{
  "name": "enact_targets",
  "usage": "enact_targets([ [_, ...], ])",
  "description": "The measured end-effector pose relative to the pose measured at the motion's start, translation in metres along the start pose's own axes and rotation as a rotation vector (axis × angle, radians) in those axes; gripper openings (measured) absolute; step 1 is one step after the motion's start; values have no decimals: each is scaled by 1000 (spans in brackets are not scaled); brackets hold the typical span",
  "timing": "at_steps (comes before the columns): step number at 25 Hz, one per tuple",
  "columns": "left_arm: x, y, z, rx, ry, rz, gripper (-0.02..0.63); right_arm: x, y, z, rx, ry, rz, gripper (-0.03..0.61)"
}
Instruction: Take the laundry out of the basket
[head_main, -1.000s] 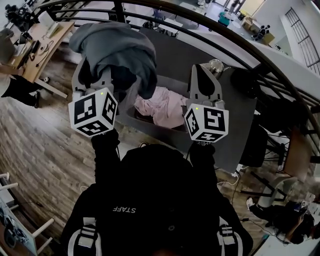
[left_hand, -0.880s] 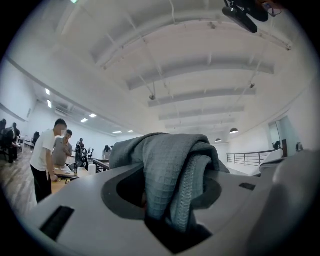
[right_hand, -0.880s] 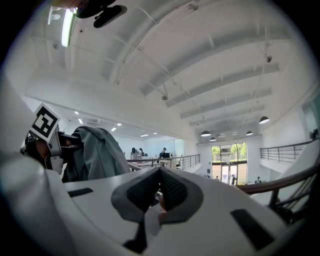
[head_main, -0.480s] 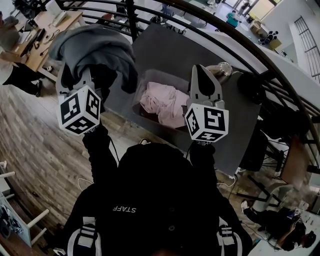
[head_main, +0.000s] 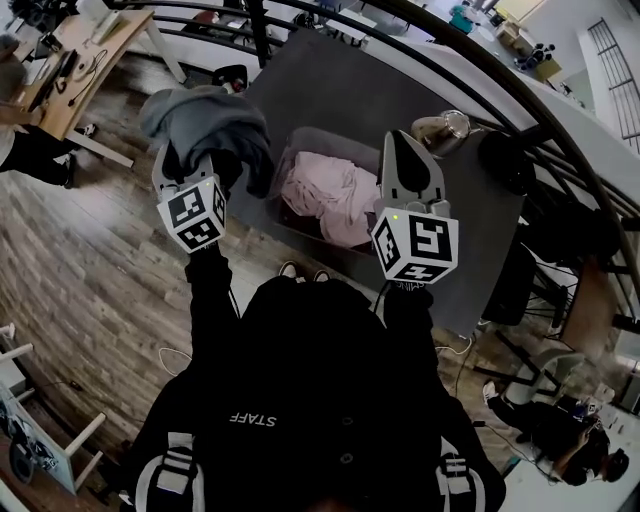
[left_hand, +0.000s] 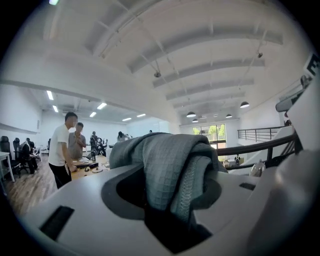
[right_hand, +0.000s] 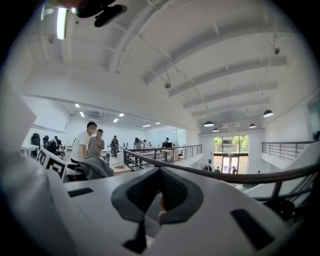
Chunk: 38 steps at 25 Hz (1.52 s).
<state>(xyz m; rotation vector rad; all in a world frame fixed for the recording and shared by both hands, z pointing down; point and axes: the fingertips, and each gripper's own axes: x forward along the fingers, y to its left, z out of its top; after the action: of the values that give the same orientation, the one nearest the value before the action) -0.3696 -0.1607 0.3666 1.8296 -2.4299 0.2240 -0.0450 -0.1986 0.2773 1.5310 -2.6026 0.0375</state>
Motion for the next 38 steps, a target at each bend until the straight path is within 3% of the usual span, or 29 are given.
enact_targets([
  [11, 47, -34, -164, -35, 262, -118, 196, -13, -8, -43, -13, 129, -71, 14],
  [21, 71, -53, -267, -108, 514, -190, 225, -29, -21, -61, -14, 186, -114, 14],
  [26, 77, -60, -274, -131, 581, -245, 287, -30, -24, -62, -15, 187, -108, 14],
  [31, 66, -65, -258, -95, 575, -301, 324, -31, -22, -62, -3, 176, -92, 14],
  [34, 50, -62, -245, -86, 548, -307, 324, -31, -19, -61, 2, 169, -79, 14],
  [38, 32, -62, -202, -73, 447, -314, 324, -31, -19, -61, 12, 158, -65, 14],
])
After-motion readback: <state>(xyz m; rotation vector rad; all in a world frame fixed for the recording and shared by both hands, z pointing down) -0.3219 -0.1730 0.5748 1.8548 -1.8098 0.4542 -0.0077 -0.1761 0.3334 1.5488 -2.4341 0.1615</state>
